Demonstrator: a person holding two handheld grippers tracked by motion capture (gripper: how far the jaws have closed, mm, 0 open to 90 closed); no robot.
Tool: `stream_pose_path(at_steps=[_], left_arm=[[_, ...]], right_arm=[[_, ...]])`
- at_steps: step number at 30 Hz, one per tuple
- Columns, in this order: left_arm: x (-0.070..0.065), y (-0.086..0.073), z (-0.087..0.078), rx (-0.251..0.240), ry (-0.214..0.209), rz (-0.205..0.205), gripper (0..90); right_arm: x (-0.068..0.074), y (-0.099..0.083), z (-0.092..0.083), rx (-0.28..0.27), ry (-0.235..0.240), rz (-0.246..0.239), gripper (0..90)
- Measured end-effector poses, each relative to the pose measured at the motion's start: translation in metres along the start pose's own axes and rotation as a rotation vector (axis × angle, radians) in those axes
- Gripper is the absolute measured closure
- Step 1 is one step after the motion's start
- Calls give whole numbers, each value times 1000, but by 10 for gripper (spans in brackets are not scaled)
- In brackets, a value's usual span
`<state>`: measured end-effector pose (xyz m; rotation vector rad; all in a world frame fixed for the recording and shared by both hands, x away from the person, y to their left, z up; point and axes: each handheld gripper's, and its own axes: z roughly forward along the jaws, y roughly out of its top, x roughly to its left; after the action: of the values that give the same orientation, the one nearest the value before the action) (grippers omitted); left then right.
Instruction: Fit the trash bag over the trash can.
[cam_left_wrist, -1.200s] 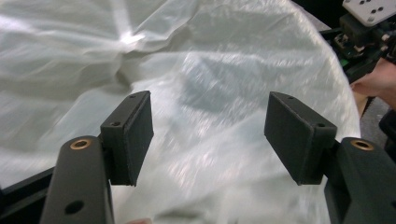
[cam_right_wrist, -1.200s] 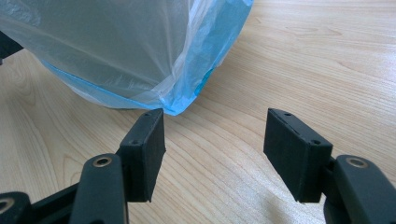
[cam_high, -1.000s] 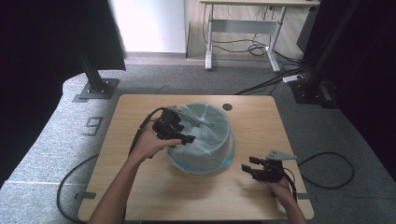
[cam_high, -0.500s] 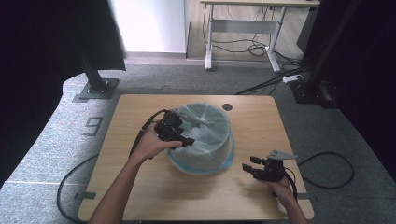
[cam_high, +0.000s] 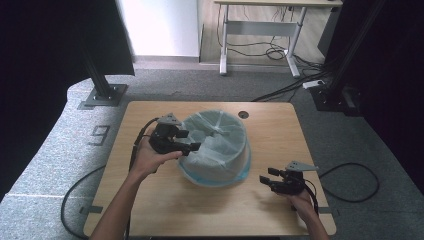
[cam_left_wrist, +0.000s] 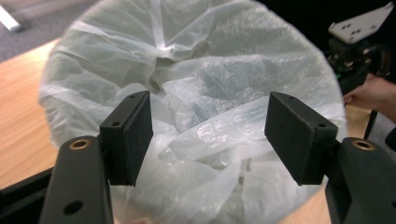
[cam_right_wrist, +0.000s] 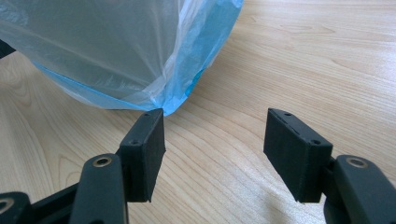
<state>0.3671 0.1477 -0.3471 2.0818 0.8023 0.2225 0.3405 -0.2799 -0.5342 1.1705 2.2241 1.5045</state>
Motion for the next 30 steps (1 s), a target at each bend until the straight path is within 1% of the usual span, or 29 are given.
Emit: stream_pose_path(at_steps=[2, 5, 15, 18, 19, 21, 23, 24, 30], left_arm=[[-1, -5, -5, -20, 2, -2, 321], [1, -11, -11, -37, 7, -9, 321], [10, -40, -35, -94, 21, -46, 321], [14, -50, -41, -101, 29, -61, 321], [14, -50, -41, -101, 29, -61, 321], [17, -60, -46, -104, 38, -72, 321], [18, -63, -47, -103, 39, -74, 320], [20, -70, -50, -96, 48, -82, 320], [27, -88, -56, -85, 66, -105, 320]], right_arm=[[-1, 0, 0, 2, -2, 2, 375], [-1, 0, 0, 1, -3, 1, 374], [-3, 0, -2, -2, -8, 6, 374], [-3, 0, -2, -4, -9, 7, 374], [-3, -1, -3, -5, -10, 9, 374], [-3, -1, -3, -5, -9, 9, 373], [-3, -1, -2, -3, -9, 9, 373], [-3, -1, -2, -2, -10, 9, 373], [-5, -2, -2, 2, -12, 13, 373]])
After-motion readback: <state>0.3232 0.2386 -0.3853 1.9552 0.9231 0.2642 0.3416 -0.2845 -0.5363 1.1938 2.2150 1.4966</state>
